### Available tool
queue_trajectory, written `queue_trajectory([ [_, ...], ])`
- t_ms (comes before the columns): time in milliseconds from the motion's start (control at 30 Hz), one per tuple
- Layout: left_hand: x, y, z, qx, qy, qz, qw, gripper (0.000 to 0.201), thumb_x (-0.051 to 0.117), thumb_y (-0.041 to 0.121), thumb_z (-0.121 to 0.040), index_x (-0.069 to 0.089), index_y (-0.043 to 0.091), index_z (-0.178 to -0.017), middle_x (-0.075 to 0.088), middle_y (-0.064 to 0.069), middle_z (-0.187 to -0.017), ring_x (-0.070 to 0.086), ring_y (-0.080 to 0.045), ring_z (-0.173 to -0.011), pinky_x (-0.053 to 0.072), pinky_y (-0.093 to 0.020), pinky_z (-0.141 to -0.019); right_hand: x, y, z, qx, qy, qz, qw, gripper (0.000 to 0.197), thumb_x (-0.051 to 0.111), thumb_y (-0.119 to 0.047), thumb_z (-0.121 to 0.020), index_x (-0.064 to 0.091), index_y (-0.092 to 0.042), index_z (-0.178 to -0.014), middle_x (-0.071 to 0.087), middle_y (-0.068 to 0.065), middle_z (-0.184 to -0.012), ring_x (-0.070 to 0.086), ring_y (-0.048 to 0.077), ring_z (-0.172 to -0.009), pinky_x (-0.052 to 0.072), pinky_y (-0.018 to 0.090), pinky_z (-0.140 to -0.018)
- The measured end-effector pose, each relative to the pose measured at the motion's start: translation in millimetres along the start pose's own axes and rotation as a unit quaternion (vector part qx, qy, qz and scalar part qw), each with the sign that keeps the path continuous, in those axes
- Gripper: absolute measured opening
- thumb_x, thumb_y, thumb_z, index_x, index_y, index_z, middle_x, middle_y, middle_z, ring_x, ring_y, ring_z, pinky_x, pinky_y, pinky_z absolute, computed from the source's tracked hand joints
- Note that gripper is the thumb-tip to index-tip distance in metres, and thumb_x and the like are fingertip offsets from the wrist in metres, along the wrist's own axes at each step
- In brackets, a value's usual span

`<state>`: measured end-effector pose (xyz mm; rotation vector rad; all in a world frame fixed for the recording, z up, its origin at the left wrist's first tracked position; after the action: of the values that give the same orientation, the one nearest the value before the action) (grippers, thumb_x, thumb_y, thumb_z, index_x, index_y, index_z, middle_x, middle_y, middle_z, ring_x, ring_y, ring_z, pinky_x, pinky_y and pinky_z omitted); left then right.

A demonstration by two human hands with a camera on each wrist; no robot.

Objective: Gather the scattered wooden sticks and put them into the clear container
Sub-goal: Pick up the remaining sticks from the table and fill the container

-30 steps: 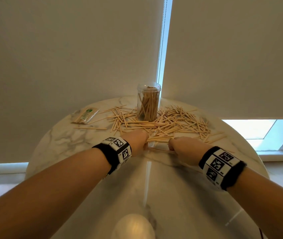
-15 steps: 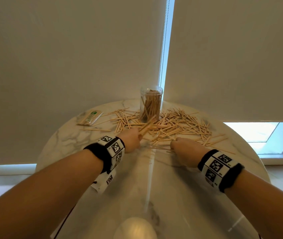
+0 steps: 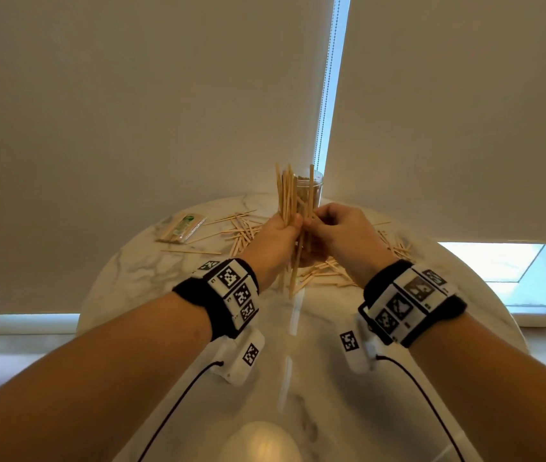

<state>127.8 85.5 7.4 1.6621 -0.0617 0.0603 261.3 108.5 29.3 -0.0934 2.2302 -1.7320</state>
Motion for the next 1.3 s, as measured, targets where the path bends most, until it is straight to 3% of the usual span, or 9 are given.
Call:
queue_trajectory([
  [133, 2, -8, -3, 0.036, 0.063, -0.049, 0.996, 0.028, 0.037, 0.036, -0.108, 0.048, 0.015, -0.123, 0.062, -0.008, -0.086, 0.057, -0.016, -0.057, 0.051, -0.034, -0.057, 11, 7, 1, -0.064, 0.038, 0.115, 0.991, 0.021, 0.059, -0.029, -0.100, 0.076, -0.019, -0.095, 0.075, 0.002, -0.080, 0.072, 0.019, -0.076, 0.061, 0.044, -0.079],
  [300, -1, -15, -6, 0.024, 0.109, -0.090, 0.990, 0.036, 0.038, 0.044, -0.106, 0.046, 0.013, -0.122, 0.057, -0.006, -0.087, 0.052, -0.015, -0.064, 0.048, -0.036, -0.063, 21, 13, 6, -0.104, 0.048, 0.247, 0.962, 0.026, 0.052, -0.033, -0.101, 0.076, -0.034, -0.113, 0.056, -0.011, -0.097, 0.054, 0.016, -0.101, 0.046, 0.038, -0.098],
  [567, -29, -13, -1, 0.057, 0.061, -0.200, 0.976, 0.027, 0.043, 0.045, -0.105, 0.057, 0.022, -0.098, 0.054, 0.005, -0.076, 0.048, -0.011, -0.065, 0.042, -0.028, -0.061, 4, -12, 10, -0.113, 0.034, 0.230, 0.966, 0.024, 0.048, -0.040, -0.104, 0.066, -0.027, -0.112, 0.055, -0.022, -0.086, 0.061, 0.003, -0.084, 0.038, 0.008, -0.063],
  [667, -25, -11, 6, 0.053, -0.001, -0.292, 0.955, 0.037, 0.040, 0.053, -0.103, 0.055, 0.021, -0.091, 0.052, 0.003, -0.075, 0.047, -0.013, -0.068, 0.044, -0.029, -0.065, 2, -22, 3, -0.073, 0.034, 0.103, 0.991, 0.037, 0.047, -0.048, -0.102, 0.044, -0.027, -0.134, 0.058, -0.017, -0.101, 0.064, 0.005, -0.091, 0.053, 0.024, -0.080],
  [733, -22, -11, 11, 0.052, -0.047, -0.328, 0.942, 0.047, 0.043, 0.064, -0.095, 0.056, 0.019, -0.089, 0.053, 0.003, -0.074, 0.051, -0.012, -0.065, 0.050, -0.031, -0.067, 5, -18, -4, -0.070, 0.029, 0.144, 0.987, 0.026, 0.047, -0.037, -0.104, 0.055, -0.019, -0.121, 0.067, -0.007, -0.098, 0.068, 0.013, -0.090, 0.057, 0.040, -0.088],
  [900, -28, -18, 14, 0.010, -0.095, -0.328, 0.940, 0.022, 0.057, 0.059, -0.092, 0.060, 0.040, -0.081, 0.050, 0.013, -0.060, 0.049, -0.006, -0.051, 0.055, -0.029, -0.060, 1, -8, -8, -0.045, 0.044, 0.124, 0.990, 0.011, 0.049, -0.026, -0.096, 0.056, -0.025, -0.105, 0.072, 0.002, -0.092, 0.071, 0.019, -0.081, 0.060, 0.039, -0.075],
  [967, -26, -16, 14, 0.055, -0.087, -0.418, 0.903, 0.015, 0.055, 0.056, -0.095, 0.064, 0.049, -0.087, 0.056, 0.019, -0.061, 0.051, 0.001, -0.056, 0.048, -0.025, -0.065, 1, -6, -6, -0.083, 0.047, 0.227, 0.969, 0.018, 0.047, -0.032, -0.098, 0.061, -0.022, -0.094, 0.068, -0.001, -0.080, 0.064, 0.014, -0.068, 0.050, 0.029, -0.061],
  [1133, -20, -12, 12, 0.078, -0.084, -0.557, 0.822, 0.008, 0.063, 0.038, -0.094, 0.061, 0.031, -0.094, 0.064, 0.009, -0.086, 0.062, -0.014, -0.083, 0.052, -0.030, -0.080, 12, 10, -6, -0.101, -0.063, 0.575, 0.809, 0.058, 0.026, -0.056, -0.102, 0.057, -0.020, -0.069, 0.057, -0.001, -0.062, 0.056, 0.015, -0.059, 0.048, 0.031, -0.060],
  [1300, -21, -11, 7, 0.054, -0.068, -0.529, 0.844, 0.024, 0.072, 0.036, -0.088, 0.055, 0.028, -0.104, 0.063, 0.010, -0.098, 0.060, -0.012, -0.089, 0.051, -0.029, -0.082, 21, 12, 1, -0.145, -0.023, 0.615, 0.774, 0.060, 0.021, -0.048, -0.104, 0.059, -0.020, -0.068, 0.058, -0.003, -0.061, 0.057, 0.014, -0.057, 0.042, 0.027, -0.050],
])
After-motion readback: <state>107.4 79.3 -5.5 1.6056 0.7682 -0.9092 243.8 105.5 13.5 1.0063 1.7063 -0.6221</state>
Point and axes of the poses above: each hand's wrist, its own z-axis away from the middle knuckle, its own x-axis out of the palm, y = z × x, the point moved 1 cm from there along -z, towards the middle knuckle
